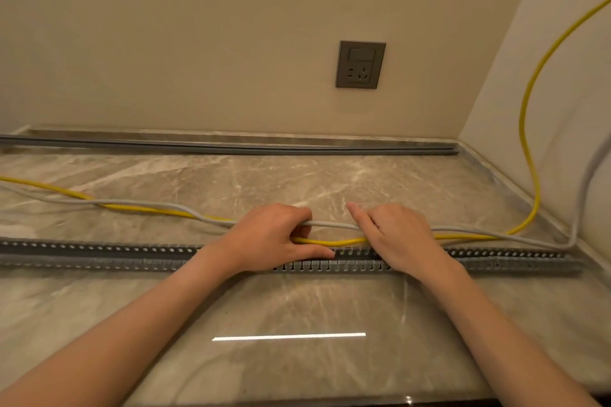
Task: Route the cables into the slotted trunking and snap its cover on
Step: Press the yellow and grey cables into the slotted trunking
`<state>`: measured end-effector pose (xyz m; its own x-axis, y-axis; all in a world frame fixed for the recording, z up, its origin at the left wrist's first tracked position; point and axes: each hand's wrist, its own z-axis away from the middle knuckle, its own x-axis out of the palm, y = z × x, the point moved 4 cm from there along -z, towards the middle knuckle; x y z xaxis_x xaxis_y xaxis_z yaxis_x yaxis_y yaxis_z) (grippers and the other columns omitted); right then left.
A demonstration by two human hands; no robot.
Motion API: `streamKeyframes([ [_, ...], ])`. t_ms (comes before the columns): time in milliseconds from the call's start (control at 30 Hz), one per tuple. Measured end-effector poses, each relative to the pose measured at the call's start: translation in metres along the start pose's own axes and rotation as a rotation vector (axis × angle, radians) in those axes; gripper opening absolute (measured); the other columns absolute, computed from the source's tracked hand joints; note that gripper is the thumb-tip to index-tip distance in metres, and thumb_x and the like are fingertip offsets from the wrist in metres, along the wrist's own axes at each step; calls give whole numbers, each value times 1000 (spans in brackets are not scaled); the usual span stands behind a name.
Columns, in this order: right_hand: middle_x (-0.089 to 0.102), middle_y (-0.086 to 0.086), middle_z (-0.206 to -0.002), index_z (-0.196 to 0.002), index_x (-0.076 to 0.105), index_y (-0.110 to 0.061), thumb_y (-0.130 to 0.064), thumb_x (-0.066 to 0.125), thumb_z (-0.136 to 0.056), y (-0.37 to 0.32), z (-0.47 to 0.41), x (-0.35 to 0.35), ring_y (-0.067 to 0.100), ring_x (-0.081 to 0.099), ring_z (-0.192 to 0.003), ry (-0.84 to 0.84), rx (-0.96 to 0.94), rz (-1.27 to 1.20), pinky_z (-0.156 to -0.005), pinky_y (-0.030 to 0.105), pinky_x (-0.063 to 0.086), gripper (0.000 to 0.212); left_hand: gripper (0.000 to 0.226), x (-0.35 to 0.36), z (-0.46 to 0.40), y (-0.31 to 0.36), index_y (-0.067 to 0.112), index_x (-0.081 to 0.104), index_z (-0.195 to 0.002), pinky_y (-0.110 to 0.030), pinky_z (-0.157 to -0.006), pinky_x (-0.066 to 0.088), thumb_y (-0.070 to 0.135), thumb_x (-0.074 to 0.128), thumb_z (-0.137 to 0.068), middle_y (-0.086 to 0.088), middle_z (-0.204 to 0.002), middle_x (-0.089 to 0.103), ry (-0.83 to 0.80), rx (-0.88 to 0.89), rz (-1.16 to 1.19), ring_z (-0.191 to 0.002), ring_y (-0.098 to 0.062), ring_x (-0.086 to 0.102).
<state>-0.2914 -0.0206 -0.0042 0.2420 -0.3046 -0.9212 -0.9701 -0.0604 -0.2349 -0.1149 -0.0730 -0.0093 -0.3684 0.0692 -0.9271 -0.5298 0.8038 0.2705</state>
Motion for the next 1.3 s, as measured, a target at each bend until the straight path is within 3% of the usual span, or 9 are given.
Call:
streamKeyframes([
  [100, 43, -6, -47, -50, 38, -24, -53, 20, -94, -3, 1, -6, 11, 44, -45, 98, -18, -38, -49, 30, 34, 55, 53, -4, 3, 2, 24, 47, -71, -26, -47, 34, 77, 51, -68, 8, -57, 51, 44, -2, -18, -50, -9, 45],
  [167, 41, -8, -47, -54, 38, -27, -50, 22, -95, -4, 1, -9, 7, 41, -44, 157, -41, -85, -47, 27, 31, 49, 52, -12, 7, 7, 22, 53, -76, -24, -46, 35, 74, 52, -70, 11, -57, 49, 162, 60, -60, -49, -7, 43],
  [300, 44, -6, -49, -60, 49, -20, -44, 31, -97, -4, 2, -11, 10, 43, -44, 179, -81, -185, -47, 31, 37, 47, 46, -26, 17, 21, 16, 63, -89, -24, -42, 40, 61, 55, -80, 10, -61, 55, 343, 203, -138, -48, -7, 48],
  [400, 51, -3, -53, -62, 52, -15, -41, 42, -92, -4, 6, -10, 14, 48, -49, 129, -80, -196, -50, 34, 42, 41, 41, -27, 23, 23, 19, 67, -96, -30, -46, 45, 54, 49, -86, 4, -68, 63, 280, 253, -148, -55, -14, 56],
  [567, 43, -7, -47, -53, 44, -18, -32, 61, -80, -8, 12, -13, 8, 41, -46, 162, -68, -164, -48, 23, 33, 34, 35, -23, 26, 28, 22, 70, -81, -29, -53, 42, 48, 47, -88, 6, -75, 62, 147, 282, -237, -72, -11, 50],
  [733, 40, -8, -45, -51, 40, -22, -31, 66, -77, -12, 15, -15, 6, 39, -44, 226, -75, -89, -46, 22, 31, 38, 34, -24, 26, 25, 26, 73, -92, -23, -63, 42, 50, 49, -87, 4, -106, 55, 92, 266, -144, -83, -6, 49],
  [967, 45, -9, -45, -52, 45, -21, -40, 64, -75, -12, 17, -13, 10, 44, -45, 279, -62, 50, -48, 25, 39, 36, 19, -20, 25, 26, 22, 76, -96, -35, -61, 50, 32, 63, -86, 4, -89, 69, 115, 187, 47, -72, -13, 60],
  [1067, 45, -9, -48, -52, 44, -21, -36, 64, -74, -12, 16, -9, 8, 43, -49, 252, -53, 22, -49, 24, 35, 33, 16, -20, 24, 27, 22, 77, -91, -36, -60, 49, 31, 65, -84, 5, -86, 69, 131, 171, 73, -69, -14, 61],
  [1300, 51, -7, -81, -81, 48, -23, -28, 48, -88, -8, 15, 6, 11, 48, -75, 48, -73, -50, -60, 27, 44, 9, 19, -22, 25, 26, 22, 78, -80, -33, -61, 50, 38, 68, -80, 9, -85, 69, 103, 187, 161, -68, -8, 59],
])
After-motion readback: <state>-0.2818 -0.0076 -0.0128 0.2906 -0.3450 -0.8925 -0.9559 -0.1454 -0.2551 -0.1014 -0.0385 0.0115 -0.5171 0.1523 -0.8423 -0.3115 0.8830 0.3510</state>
